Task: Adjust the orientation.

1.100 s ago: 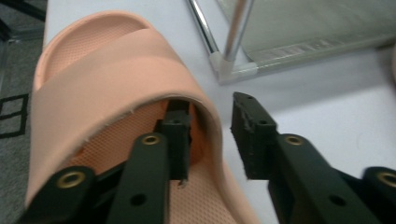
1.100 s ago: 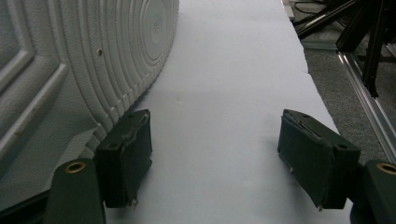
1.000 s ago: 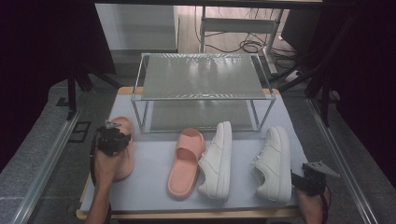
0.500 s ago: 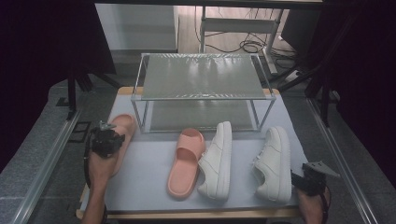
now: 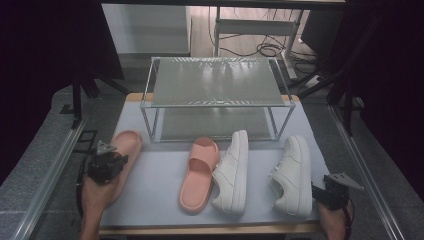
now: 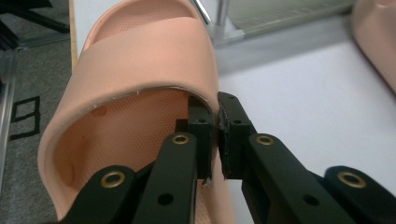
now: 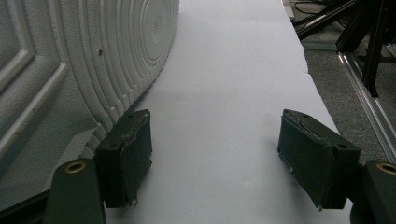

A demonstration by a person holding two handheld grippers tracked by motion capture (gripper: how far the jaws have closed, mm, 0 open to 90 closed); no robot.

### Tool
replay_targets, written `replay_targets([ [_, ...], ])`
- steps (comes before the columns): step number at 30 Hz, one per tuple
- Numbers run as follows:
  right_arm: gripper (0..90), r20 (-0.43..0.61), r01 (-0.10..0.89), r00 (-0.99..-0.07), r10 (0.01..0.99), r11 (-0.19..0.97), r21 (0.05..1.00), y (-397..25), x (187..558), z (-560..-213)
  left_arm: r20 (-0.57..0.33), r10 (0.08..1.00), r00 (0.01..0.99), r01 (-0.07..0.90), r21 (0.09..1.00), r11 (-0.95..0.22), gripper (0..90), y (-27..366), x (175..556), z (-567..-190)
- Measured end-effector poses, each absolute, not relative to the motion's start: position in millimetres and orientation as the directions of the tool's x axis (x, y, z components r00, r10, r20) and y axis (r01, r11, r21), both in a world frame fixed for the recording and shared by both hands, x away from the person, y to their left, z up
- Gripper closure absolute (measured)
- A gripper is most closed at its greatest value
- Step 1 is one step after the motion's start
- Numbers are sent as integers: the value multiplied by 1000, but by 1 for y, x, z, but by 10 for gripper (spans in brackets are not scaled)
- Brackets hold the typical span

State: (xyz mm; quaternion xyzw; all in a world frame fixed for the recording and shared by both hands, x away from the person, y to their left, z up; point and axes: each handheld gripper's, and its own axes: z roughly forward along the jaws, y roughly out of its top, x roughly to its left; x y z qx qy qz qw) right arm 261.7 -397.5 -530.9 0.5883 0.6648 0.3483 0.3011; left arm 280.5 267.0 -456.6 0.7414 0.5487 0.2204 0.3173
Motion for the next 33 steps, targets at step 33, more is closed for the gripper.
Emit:
replay_targets([
  [33,266,11,571,-128,992,64,819,-398,262,-531,-65,883,465,620,736,-272,848,195,280,-445],
])
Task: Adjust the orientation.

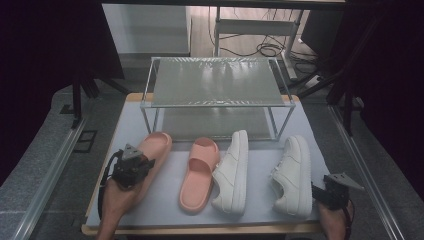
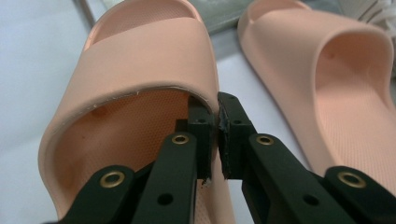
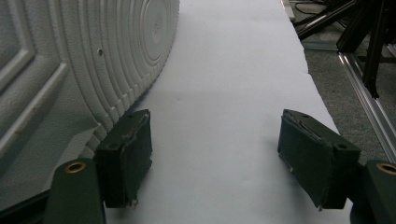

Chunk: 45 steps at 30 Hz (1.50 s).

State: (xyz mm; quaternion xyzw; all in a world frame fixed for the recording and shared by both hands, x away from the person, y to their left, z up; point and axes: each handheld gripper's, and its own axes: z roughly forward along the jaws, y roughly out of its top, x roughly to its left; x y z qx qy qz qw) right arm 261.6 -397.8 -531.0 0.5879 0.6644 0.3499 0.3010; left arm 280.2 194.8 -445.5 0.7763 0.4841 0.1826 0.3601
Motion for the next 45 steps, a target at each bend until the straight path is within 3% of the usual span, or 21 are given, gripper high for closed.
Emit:
replay_targets([
  [15,266,13,569,-131,991,65,820,-398,261,-531,-93,881,463,611,754,-242,847,158,331,-454],
  [45,266,14,568,-135,991,66,820,-399,261,-531,-117,948,297,597,797,-88,824,115,407,-478],
])
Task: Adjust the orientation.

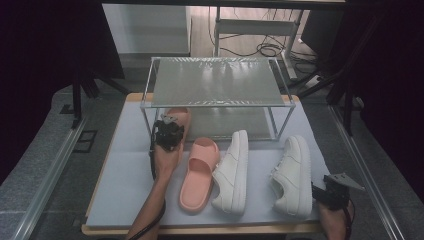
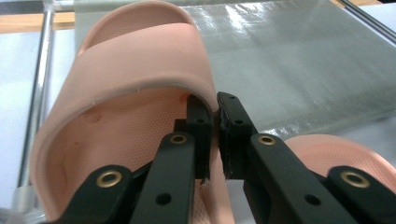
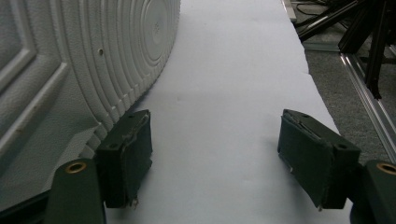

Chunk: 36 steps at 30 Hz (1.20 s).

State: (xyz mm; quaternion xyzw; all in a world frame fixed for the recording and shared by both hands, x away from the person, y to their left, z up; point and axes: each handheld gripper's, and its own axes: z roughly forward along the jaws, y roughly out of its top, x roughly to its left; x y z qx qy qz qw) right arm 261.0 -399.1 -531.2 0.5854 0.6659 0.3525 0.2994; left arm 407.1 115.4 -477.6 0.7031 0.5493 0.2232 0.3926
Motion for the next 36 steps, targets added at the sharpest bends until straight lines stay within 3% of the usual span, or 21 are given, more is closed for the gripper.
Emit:
replay_targets([
  [15,266,14,568,-134,991,66,820,-399,261,-531,-71,910,408,581,789,-199,625,138,371,-457],
  [22,266,12,568,-134,991,66,820,-399,261,-531,-105,881,462,594,774,-220,532,165,340,-464],
  [27,266,13,568,-133,991,65,820,-399,261,-531,-142,863,485,600,772,-210,566,183,318,-467],
  [32,266,14,569,-132,991,64,820,-399,261,-531,-168,844,509,600,773,-208,685,196,298,-470],
  [35,266,14,569,-132,991,64,820,-399,261,-531,-158,844,513,606,763,-226,810,198,291,-476],
  [36,266,14,569,-132,991,64,820,-399,261,-531,-156,845,511,609,760,-228,810,198,290,-478],
])
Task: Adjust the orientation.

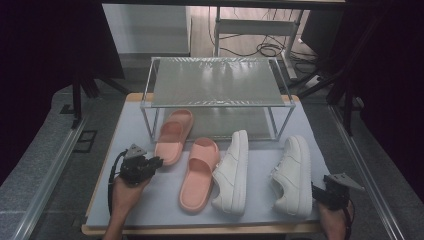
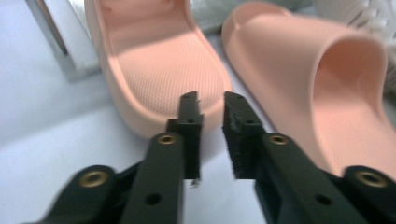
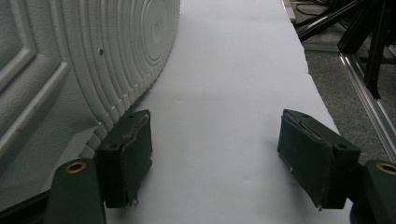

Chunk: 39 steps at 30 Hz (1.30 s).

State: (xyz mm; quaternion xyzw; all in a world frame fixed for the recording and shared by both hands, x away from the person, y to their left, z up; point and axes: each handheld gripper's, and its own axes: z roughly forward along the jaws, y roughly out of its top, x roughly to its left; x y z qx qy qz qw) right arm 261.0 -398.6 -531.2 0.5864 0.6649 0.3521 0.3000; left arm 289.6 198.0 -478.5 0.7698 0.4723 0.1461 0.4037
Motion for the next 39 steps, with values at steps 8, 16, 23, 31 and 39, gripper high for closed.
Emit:
replay_targets([
  [8,266,14,568,-132,991,64,820,-399,261,-531,-135,843,520,612,748,-257,896,189,285,-489],
  [16,266,14,568,-133,991,64,821,-399,261,-531,-127,835,536,612,739,-280,897,169,298,-498],
  [23,266,16,567,-134,991,63,821,-399,261,-531,-134,825,549,607,742,-284,897,159,306,-498],
  [31,266,15,567,-134,991,64,821,-399,261,-531,-127,834,538,607,745,-277,897,158,323,-500],
  [39,266,14,567,-134,991,65,821,-399,261,-531,-132,838,529,609,747,-266,897,157,339,-501],
])
